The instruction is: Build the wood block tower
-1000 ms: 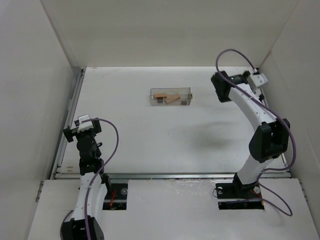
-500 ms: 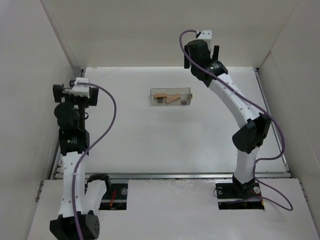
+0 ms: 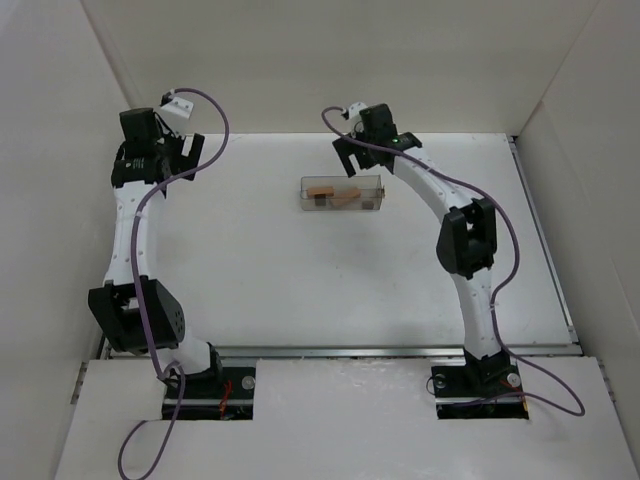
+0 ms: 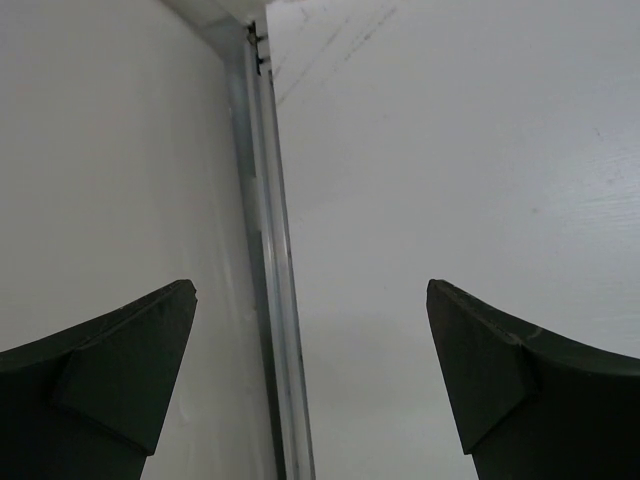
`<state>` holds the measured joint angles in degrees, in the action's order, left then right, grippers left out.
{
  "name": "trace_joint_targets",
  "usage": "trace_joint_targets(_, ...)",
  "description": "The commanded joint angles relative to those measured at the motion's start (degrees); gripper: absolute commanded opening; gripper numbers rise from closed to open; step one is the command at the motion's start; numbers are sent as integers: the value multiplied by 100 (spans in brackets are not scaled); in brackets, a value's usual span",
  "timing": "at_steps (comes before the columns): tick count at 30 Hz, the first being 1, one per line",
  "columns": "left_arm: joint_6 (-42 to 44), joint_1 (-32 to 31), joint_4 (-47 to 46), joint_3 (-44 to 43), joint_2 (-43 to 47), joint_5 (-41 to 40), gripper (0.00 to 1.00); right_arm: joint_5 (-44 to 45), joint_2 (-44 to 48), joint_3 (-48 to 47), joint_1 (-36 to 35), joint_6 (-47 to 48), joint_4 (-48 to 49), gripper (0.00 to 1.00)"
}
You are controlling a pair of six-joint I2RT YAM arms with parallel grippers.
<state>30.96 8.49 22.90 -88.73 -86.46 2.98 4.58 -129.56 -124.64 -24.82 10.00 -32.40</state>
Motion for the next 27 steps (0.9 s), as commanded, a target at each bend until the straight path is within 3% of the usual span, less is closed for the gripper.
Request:
trace_joint_targets(1,-186,39,401,-269,199,71,100,-607,-191,-156,-41,582,129,100)
trace_joint_targets(7,-240,39,75,-92,199,-61,100,-801,-606,-447,21,802,67,100)
trace_joint_targets(12,-240,39,75,-31,199,-61,100,-502,-711,9,21,855,225,98)
trace_joint_targets(18,-292,39,75,22,199,-61,100,-651,-817,-52,74,794,287,79)
trace_joint_targets(25,-345,39,13,22,260,-61,100,-475,-896,-61,74,740,331,67)
trace_joint_targets(26,-345,39,13,22,261,-61,100,-545,-896,-61,74,740,331,58)
trace_joint_targets(27,-345,39,13,22,261,-61,100,-546,-835,18,74,740,331,56)
